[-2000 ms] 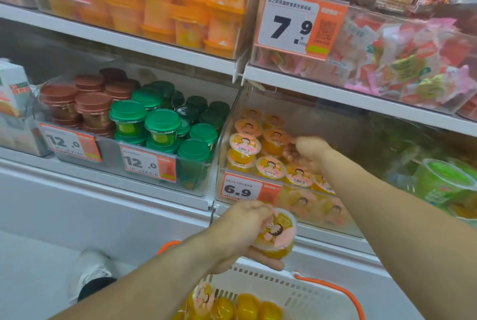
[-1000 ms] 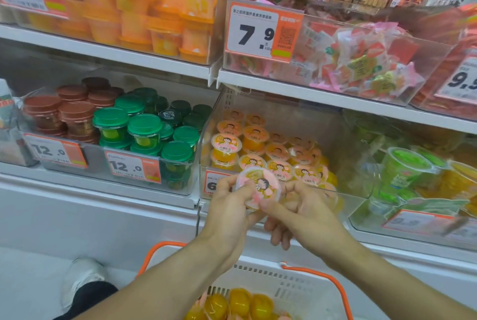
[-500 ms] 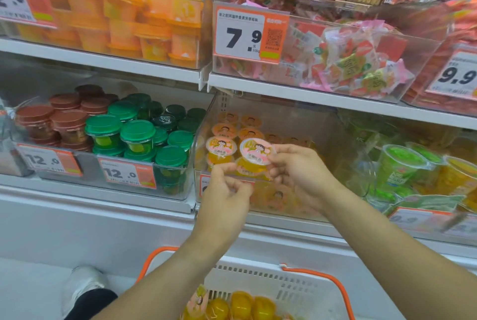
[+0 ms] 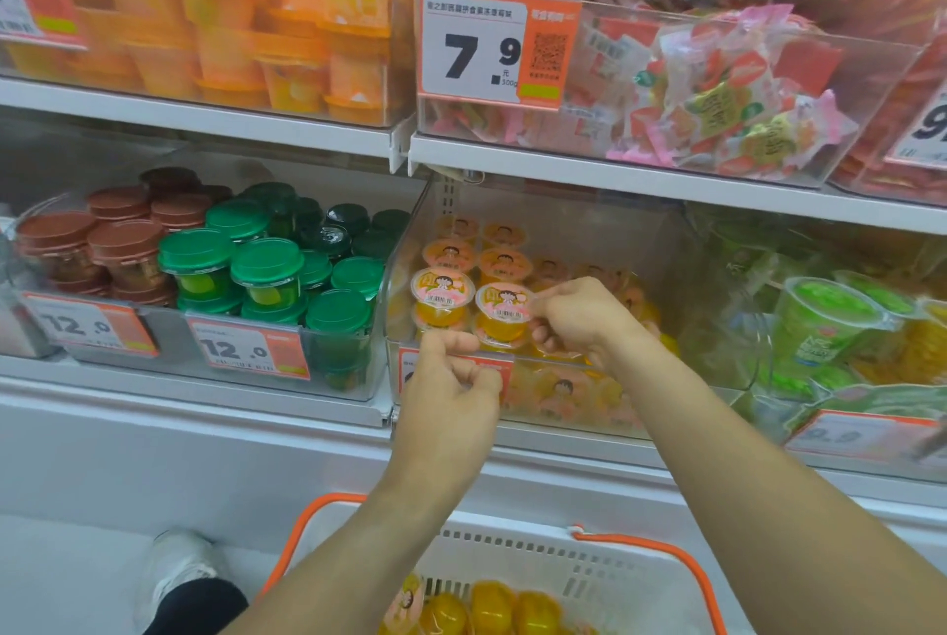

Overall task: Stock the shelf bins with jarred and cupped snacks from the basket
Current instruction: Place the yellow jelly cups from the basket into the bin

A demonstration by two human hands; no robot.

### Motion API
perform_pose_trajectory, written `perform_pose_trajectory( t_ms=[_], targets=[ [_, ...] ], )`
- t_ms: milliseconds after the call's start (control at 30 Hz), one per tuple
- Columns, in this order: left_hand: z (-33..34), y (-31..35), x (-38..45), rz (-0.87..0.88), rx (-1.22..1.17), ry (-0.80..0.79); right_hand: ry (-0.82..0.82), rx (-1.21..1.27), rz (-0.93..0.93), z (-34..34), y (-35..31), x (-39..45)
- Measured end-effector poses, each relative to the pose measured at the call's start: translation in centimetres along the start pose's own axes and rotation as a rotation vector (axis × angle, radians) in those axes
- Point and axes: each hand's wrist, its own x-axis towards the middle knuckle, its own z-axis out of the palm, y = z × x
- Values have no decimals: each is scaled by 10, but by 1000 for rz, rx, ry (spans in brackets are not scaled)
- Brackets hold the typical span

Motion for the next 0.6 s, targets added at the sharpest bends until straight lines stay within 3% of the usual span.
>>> perform_pose_trajectory(
  t_ms=[500, 600],
  targets=[
    [4, -2, -8, 56, 23, 11, -73, 192, 48, 2, -5, -6],
    [3, -1, -10, 52, 17, 12, -8, 89, 1, -2, -4, -11]
  ],
)
